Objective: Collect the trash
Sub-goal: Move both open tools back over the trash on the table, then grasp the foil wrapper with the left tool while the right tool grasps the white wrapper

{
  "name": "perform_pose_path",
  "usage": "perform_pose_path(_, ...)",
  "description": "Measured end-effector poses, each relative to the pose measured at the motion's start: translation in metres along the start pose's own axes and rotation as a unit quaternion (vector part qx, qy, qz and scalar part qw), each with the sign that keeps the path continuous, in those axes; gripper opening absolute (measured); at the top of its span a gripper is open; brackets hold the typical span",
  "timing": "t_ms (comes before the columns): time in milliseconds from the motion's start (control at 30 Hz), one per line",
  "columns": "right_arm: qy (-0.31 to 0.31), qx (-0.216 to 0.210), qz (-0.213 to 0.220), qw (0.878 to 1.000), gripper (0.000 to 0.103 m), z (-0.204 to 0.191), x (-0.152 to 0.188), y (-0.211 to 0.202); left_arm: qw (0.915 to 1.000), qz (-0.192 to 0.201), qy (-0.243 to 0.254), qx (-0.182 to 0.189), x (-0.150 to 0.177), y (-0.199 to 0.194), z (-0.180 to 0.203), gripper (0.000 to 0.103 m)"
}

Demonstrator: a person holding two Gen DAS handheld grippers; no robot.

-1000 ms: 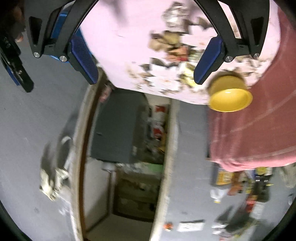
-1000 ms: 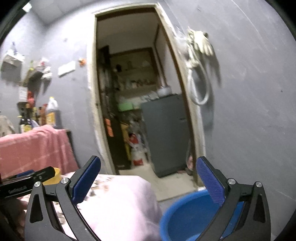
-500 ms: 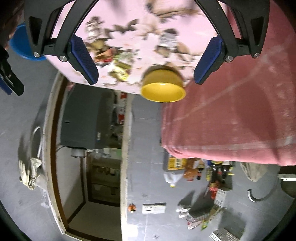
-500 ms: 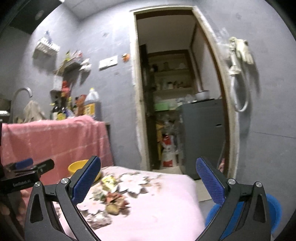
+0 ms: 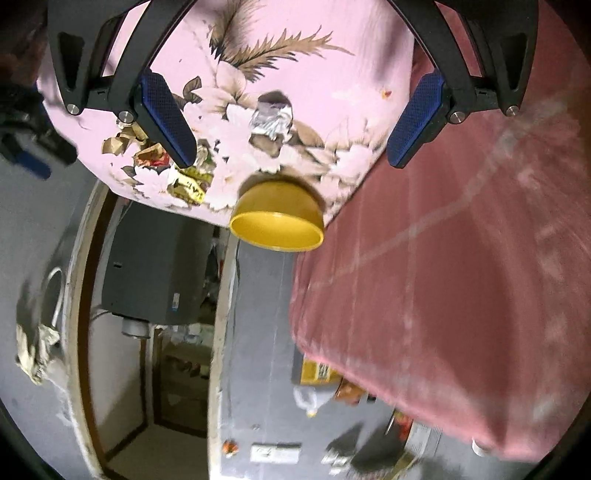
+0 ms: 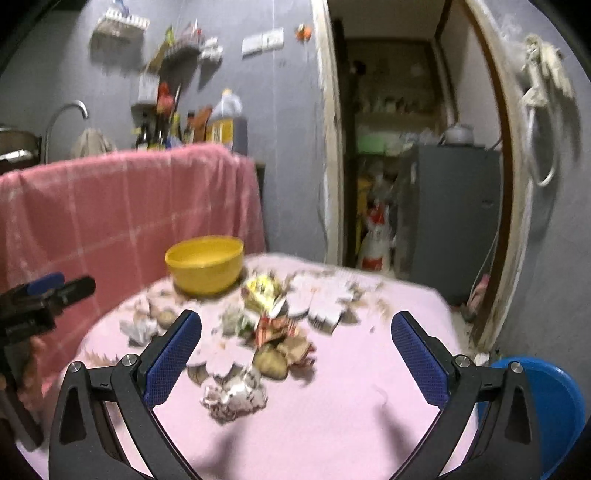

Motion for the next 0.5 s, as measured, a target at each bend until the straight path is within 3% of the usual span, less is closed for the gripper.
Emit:
perform_pose_path(267, 0.008, -0.041, -0.08, 0.996, 0.103, -0.005, 0.01, 0.028, 0.9958, -0.085, 0.029, -0.013, 0.004, 0.031, 0.003, 0.101)
perform_pose_path(500, 0.008, -0.079, -0.143, 0.987, 0.102, -0.014, 0.019, 0.05, 0.9897, -0.138, 0.037, 0.001, 0.01, 0.056, 0.008, 0.1)
Point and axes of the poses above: each gripper's, at about its wrist camera, not at the fingertips, and y roughly the way its jaws point, z to its right, x to its underside, the point moved 2 cm from there along y, roughly the way its jaws point, and after that the axes turned 10 degrees about -y, right-handed, at the moved point
